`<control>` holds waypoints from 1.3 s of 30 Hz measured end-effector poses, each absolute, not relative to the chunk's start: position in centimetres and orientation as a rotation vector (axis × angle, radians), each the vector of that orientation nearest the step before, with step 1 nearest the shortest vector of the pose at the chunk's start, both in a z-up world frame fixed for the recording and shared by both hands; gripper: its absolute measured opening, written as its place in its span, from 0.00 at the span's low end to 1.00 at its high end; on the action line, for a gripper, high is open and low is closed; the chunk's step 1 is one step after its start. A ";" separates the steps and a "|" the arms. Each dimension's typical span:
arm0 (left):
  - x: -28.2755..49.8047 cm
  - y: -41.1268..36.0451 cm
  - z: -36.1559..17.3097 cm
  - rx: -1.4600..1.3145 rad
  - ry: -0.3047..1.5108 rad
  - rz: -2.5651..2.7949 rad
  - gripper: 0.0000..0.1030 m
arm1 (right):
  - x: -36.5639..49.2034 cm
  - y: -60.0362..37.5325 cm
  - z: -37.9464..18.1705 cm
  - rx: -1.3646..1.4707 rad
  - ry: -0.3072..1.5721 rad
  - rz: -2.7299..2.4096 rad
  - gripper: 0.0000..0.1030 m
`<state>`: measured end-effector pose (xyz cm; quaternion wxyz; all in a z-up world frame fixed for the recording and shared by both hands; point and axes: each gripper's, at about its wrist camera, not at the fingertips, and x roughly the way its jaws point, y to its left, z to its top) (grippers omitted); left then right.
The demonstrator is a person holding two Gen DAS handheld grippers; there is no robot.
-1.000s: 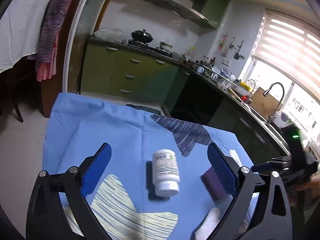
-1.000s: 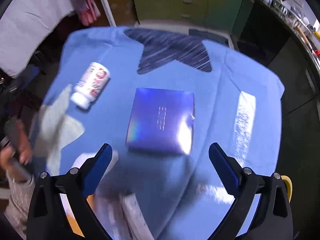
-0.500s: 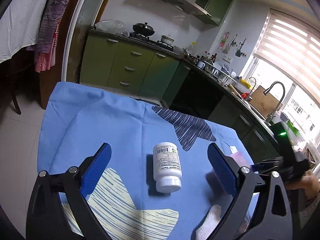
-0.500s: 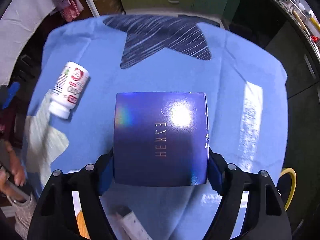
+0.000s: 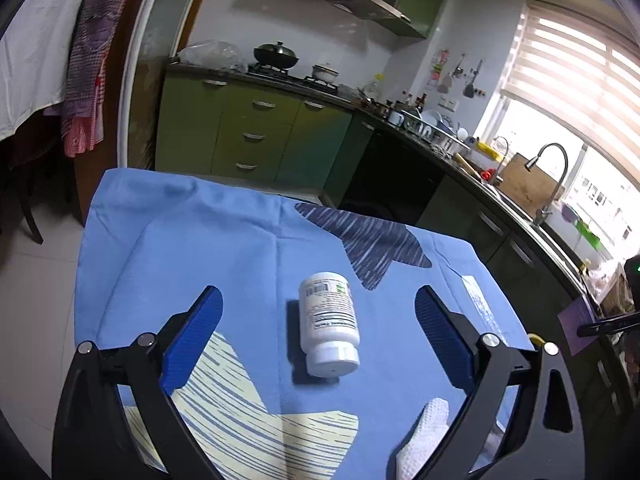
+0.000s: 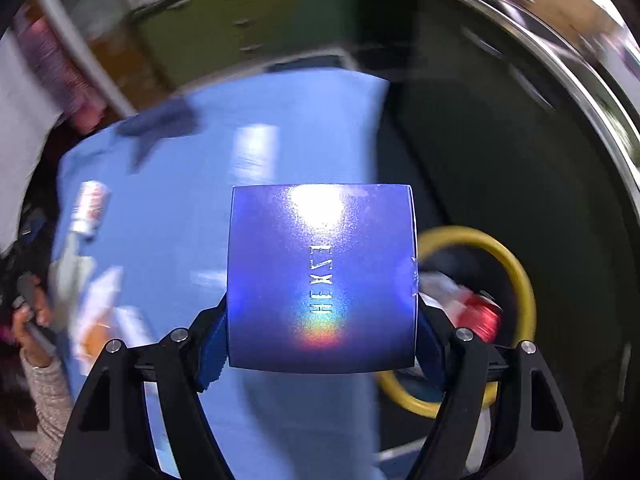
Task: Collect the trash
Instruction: 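Carry the purple box over the bin and open the right gripper, then grasp the clear plastic cup with the left gripper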
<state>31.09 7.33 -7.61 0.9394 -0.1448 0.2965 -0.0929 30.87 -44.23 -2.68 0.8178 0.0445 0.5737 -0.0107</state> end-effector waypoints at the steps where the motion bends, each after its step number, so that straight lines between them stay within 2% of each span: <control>1: 31.0 7.1 -7.6 -0.286 0.604 -0.200 0.89 | 30.4 -46.0 -3.5 0.105 1.236 -0.059 0.73; 7: 30.7 5.7 -7.6 -0.235 0.596 -0.230 0.89 | 29.3 -53.1 -9.3 0.205 1.326 -0.171 0.73; 16: 30.8 4.4 -8.1 -0.174 0.617 -0.254 0.90 | 32.0 -56.0 -14.7 0.281 1.408 -0.246 0.75; 19: 30.8 4.4 -8.1 -0.192 0.627 -0.278 0.90 | 31.7 -56.7 -14.1 0.288 1.375 -0.281 0.82; 26: 30.7 3.7 -8.0 -0.210 0.671 -0.401 0.91 | 25.1 -54.3 -10.5 0.382 1.202 -0.176 0.83; 33: 27.9 -3.2 -7.9 -0.010 0.753 -0.760 0.93 | 16.0 -50.4 -11.4 0.463 1.116 -0.060 0.84; 39: 25.1 -7.8 -7.6 0.118 0.805 -0.973 0.93 | 11.6 -49.7 -11.0 0.557 1.054 -0.008 0.84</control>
